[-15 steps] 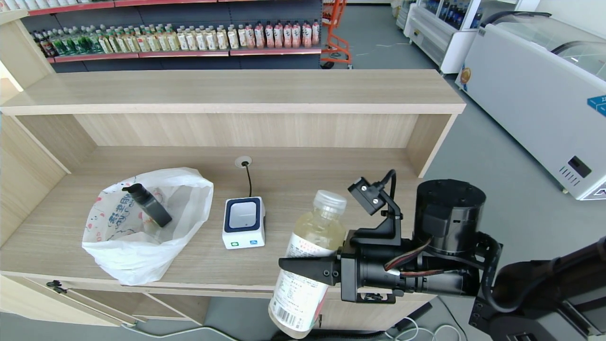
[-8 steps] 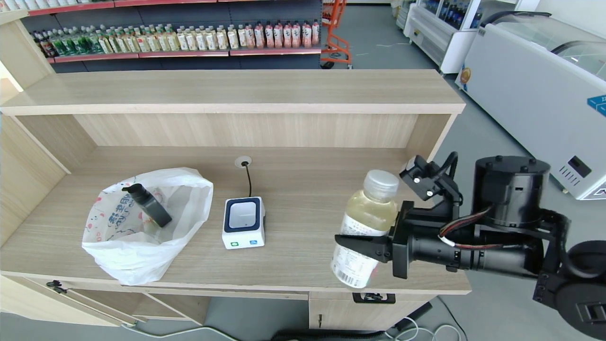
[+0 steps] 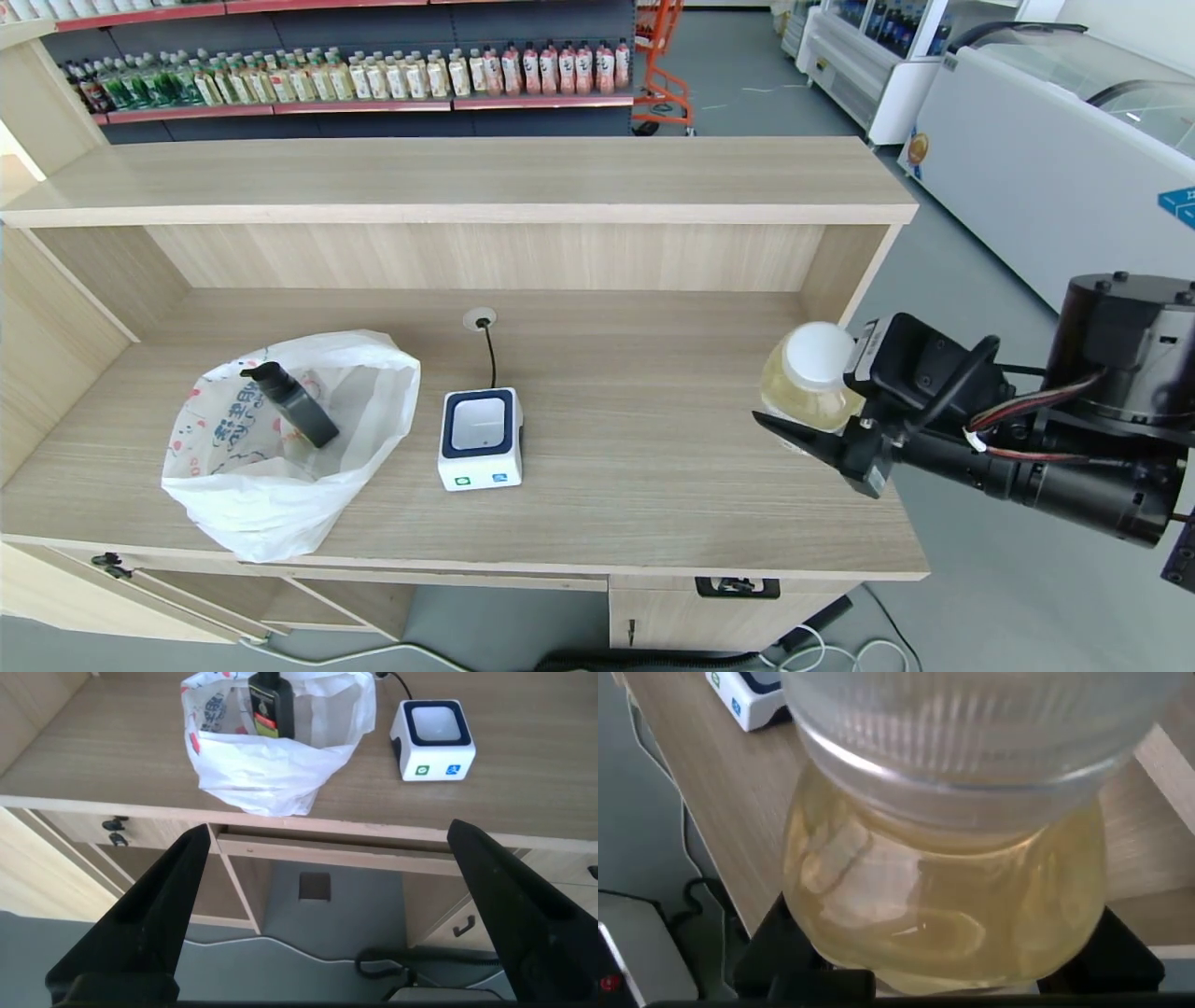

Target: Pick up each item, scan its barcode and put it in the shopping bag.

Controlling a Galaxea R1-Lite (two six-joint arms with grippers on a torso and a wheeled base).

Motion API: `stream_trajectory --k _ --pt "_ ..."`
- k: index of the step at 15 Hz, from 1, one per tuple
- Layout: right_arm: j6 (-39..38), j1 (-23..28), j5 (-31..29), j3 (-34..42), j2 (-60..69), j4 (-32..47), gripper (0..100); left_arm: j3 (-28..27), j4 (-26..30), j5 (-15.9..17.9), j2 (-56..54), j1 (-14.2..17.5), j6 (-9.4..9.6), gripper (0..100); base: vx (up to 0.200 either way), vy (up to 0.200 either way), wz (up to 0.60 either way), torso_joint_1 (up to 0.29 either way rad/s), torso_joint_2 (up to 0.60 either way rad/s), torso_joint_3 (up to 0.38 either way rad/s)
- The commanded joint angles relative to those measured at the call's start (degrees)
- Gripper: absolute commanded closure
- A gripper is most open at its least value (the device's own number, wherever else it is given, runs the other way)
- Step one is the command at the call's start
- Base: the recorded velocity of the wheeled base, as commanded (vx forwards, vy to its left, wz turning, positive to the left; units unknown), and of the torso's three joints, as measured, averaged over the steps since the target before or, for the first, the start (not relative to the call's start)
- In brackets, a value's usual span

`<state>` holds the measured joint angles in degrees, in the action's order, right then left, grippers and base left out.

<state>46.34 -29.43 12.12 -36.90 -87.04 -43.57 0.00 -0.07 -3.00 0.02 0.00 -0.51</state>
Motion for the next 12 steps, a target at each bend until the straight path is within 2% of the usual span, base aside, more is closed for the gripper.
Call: stream_trajectory --k 1,3,9,12 --pt "2.1 -1.1 -0.3 0.1 -2.1 -3.4 100 0.0 0.0 0.0 0.0 0.0 -0.02 0 0.000 0.000 0.00 0.000 0.00 0.000" --pt "5.7 -1.2 -0.6 0.3 -3.9 -7.8 100 0.0 0.0 -0.1 0.0 0.0 -0.02 0 0.000 0.000 0.00 0.000 0.00 0.000" --pt "17.4 -1.2 -1.0 1.4 -4.8 -8.7 100 0.0 0.0 0.0 0.0 0.0 0.07 0 0.000 0.000 0.00 0.000 0.00 0.000" --pt "19.4 -2.1 -2.2 2.9 -6.9 -12.2 100 0.0 0.0 0.0 0.0 0.0 0.07 0 0.000 0.000 0.00 0.000 0.00 0.000"
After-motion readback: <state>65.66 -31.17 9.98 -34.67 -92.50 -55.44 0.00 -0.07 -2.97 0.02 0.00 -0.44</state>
